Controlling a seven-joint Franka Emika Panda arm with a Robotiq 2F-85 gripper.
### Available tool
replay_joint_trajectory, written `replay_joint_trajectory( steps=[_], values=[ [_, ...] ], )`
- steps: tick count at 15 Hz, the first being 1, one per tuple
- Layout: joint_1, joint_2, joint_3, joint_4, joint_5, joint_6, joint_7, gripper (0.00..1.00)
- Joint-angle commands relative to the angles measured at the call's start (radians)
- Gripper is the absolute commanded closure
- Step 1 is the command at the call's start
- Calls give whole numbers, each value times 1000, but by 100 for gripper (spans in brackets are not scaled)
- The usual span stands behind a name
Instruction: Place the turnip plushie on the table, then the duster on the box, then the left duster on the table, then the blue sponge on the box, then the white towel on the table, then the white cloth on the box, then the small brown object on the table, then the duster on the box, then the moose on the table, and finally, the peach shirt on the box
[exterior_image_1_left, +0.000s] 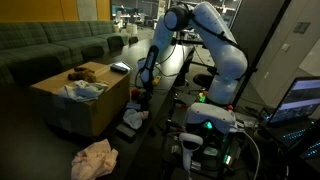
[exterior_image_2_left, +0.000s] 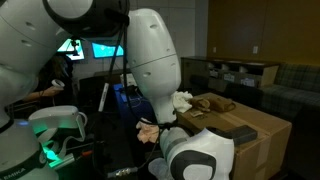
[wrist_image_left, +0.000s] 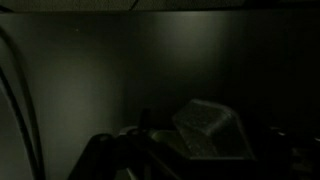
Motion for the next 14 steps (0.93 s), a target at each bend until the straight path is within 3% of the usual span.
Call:
replay_joint_trajectory(
  steps=[1,9,14],
  values=[
    [-11,-86,14,-62,23,46,-6,0],
    [-11,-238,66,-207,38,174,-18,0],
    [-70,-261,195,-279,95,254,-74,0]
  ],
)
